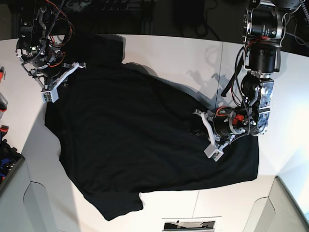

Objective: Layout the t-shirt on the table in an organized manner, then fold the t-shirt properly

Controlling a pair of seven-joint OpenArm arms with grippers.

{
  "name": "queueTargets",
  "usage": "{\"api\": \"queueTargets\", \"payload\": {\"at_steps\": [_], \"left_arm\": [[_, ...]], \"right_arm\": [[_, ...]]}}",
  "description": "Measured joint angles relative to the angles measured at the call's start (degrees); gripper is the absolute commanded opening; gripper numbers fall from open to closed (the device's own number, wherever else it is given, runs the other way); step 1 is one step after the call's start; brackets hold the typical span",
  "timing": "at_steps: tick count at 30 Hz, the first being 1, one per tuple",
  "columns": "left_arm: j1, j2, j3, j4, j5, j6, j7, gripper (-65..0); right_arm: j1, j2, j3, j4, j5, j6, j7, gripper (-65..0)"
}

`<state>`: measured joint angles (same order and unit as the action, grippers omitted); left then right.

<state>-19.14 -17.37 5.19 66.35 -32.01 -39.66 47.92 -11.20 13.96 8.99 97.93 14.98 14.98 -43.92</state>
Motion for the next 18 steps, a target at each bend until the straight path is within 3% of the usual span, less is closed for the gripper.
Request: {"api": "queueTargets", "payload": {"at_steps": [3, 7, 10, 18], "left_arm": [[0.1, -0.6, 0.0, -0.2, -0.6, 0.0, 4.9, -65.0], [1.5, -3.8, 0.1, 1.6, -9.4, 0.0, 10.3, -65.0], [4.2, -8.4, 0.0, 5.2, -13.8, 0.0, 11.7, -65.0], [14.4, -16.8, 0.0, 12.0, -16.3, -0.1, 11.4, -65.0]], "right_arm": [[-0.3, 0.0, 0.0, 0.0, 0.0, 0.0, 0.0, -65.0], [-0.4, 0.0, 0.0, 0.0, 0.0, 0.0, 0.1, -65.0], [-0.6, 0.0, 0.0, 0.0, 0.0, 0.0, 0.2, -65.0], [-0.7, 0.0, 0.0, 0.0, 0.0, 0.0, 1.1, -65.0]]}}
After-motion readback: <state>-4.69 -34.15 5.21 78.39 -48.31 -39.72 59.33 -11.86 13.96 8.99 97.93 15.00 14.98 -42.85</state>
